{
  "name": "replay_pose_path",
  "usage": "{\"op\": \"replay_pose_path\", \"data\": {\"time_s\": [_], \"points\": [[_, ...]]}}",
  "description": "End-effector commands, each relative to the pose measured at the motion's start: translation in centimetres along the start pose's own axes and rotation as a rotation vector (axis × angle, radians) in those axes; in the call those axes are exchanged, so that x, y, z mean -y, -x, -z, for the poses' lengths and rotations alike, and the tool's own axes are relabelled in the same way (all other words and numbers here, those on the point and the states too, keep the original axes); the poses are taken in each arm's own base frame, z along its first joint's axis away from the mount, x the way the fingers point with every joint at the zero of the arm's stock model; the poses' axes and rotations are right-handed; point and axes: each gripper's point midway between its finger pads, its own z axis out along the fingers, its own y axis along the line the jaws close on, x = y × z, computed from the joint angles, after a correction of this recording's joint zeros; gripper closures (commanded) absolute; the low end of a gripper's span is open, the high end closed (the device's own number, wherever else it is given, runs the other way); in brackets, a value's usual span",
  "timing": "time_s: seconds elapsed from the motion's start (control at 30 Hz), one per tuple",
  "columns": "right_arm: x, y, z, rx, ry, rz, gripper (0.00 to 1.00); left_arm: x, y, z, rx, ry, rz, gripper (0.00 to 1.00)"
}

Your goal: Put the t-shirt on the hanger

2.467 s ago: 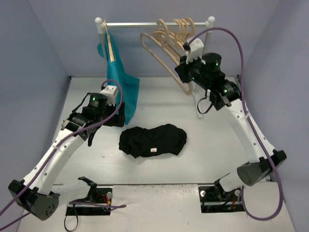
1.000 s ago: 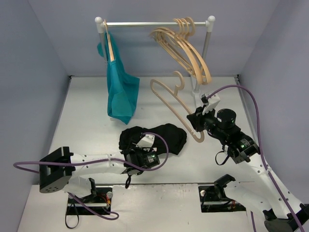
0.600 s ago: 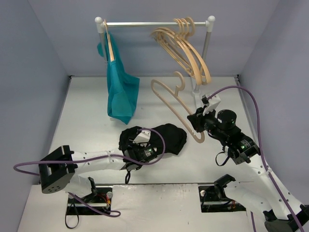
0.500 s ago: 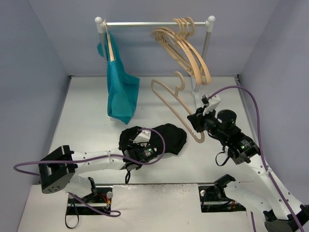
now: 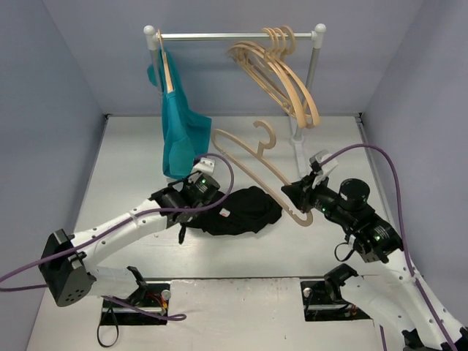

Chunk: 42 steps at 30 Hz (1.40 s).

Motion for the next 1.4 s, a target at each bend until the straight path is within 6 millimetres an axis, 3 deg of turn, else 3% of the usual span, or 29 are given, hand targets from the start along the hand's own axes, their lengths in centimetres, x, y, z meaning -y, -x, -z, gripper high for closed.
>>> {"op": "replay_pose_path", "data": {"time_s": [0.0, 0.03, 0.17, 0.47, 0.83, 1.0, 1.37], "points": [[-2.9, 3.1, 1.3, 0.130, 0.146, 0.059, 1.00, -0.8, 4.0, 2.7, -0.011, -0.079, -0.004, 1.00], [-3.1, 3.1, 1.5, 0.132, 0.157, 0.059, 1.00, -1.3, 3.7, 2.6, -0.033, -0.073, -0.012, 1.00], [-4.0, 2.4, 1.7, 0.120, 0.207, 0.051, 1.00, -4.3, 5.6, 2.5, -0.075, -0.049, 0.019, 1.00], [-5.6, 1.4, 2.1, 0.088, 0.305, 0.026, 1.00, -6.4, 5.8, 1.7, -0.191, -0.054, 0.010, 1.00], [-6.9, -0.7, 2.1, 0.027, 0.394, -0.012, 1.00, -8.4, 6.1, 2.3, -0.243, -0.060, 0.019, 1.00], [-7.2, -1.1, 1.9, 0.011, 0.412, -0.021, 1.00, -9.0, 6.9, 2.7, -0.233, -0.066, 0.033, 1.00], [-7.4, -1.5, 0.7, -0.021, 0.403, 0.007, 1.00, -7.7, 7.7, 4.4, -0.230, -0.175, 0.013, 1.00]]}}
